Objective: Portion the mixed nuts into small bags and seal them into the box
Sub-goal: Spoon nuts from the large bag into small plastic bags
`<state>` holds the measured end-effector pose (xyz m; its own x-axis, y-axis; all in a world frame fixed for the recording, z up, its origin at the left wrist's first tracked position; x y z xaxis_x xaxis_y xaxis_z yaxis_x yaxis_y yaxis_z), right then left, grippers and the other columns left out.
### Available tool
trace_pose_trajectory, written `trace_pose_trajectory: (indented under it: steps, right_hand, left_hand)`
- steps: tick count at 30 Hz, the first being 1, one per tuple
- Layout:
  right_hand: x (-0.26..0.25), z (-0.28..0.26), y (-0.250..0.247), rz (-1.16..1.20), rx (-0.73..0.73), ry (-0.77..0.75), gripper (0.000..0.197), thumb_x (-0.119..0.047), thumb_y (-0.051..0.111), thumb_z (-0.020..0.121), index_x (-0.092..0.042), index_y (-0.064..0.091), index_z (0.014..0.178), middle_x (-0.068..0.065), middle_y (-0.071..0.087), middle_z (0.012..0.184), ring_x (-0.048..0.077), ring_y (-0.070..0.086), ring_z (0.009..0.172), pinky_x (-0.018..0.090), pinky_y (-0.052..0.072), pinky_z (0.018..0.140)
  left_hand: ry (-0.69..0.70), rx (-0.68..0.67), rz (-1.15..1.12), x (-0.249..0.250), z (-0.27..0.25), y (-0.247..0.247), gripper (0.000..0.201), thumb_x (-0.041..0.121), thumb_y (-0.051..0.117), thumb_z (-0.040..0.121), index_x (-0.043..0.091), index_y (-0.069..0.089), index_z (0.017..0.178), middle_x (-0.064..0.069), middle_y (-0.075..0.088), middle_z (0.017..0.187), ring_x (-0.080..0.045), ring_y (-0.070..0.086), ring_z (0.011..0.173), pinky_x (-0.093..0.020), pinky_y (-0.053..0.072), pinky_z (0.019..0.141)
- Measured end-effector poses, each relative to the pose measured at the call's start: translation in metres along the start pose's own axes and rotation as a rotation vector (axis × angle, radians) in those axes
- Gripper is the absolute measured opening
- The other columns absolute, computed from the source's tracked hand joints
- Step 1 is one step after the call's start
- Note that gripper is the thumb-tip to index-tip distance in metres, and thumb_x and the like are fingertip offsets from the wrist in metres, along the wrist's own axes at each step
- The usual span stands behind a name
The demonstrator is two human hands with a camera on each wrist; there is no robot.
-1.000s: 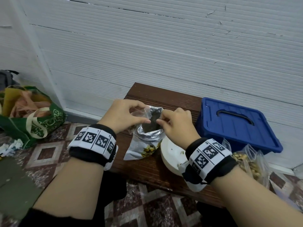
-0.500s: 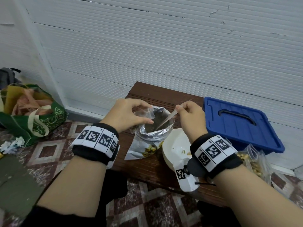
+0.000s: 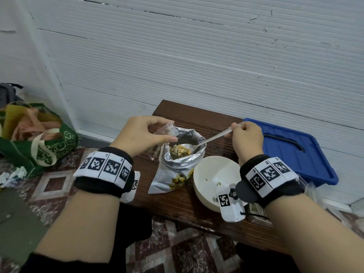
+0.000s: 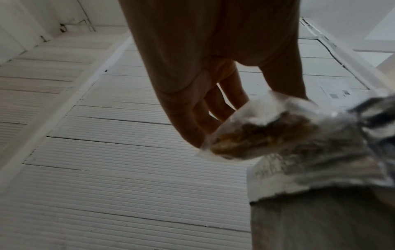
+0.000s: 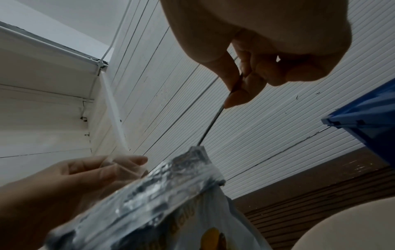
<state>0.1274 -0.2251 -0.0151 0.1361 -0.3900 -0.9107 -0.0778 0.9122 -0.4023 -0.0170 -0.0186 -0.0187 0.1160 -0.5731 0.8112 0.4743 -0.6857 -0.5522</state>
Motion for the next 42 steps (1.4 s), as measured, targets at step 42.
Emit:
trace_pose_trajectory:
  steps: [42]
  right_hand:
    - [-0.057,-0.013,-0.023,0.323,0.149,-0.437,0.023,-0.017,0.055,0.096,-0.024,0.052,0.074,-0.008,0.062,0.073,0.007,0.061,0.074,0.021,0.049,0.074]
  left_hand:
    - [-0.073,0.14,-0.127,-0.001,0.005,-0.008,0.025,0.038,0.076,0.076,0.025,0.073,0.098,0.011,0.071,0.09,0.0,0.064,0.078,-0.018,0.049,0.07]
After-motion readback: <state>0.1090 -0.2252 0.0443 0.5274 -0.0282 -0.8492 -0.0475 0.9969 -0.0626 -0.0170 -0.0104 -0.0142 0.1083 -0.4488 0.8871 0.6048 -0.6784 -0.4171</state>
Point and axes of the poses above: each hand's wrist, its own z-axis towards the middle knuckle, its own y-axis out of the palm, x = y × z, the point moved 4 cm from there along z, towards the middle knuckle
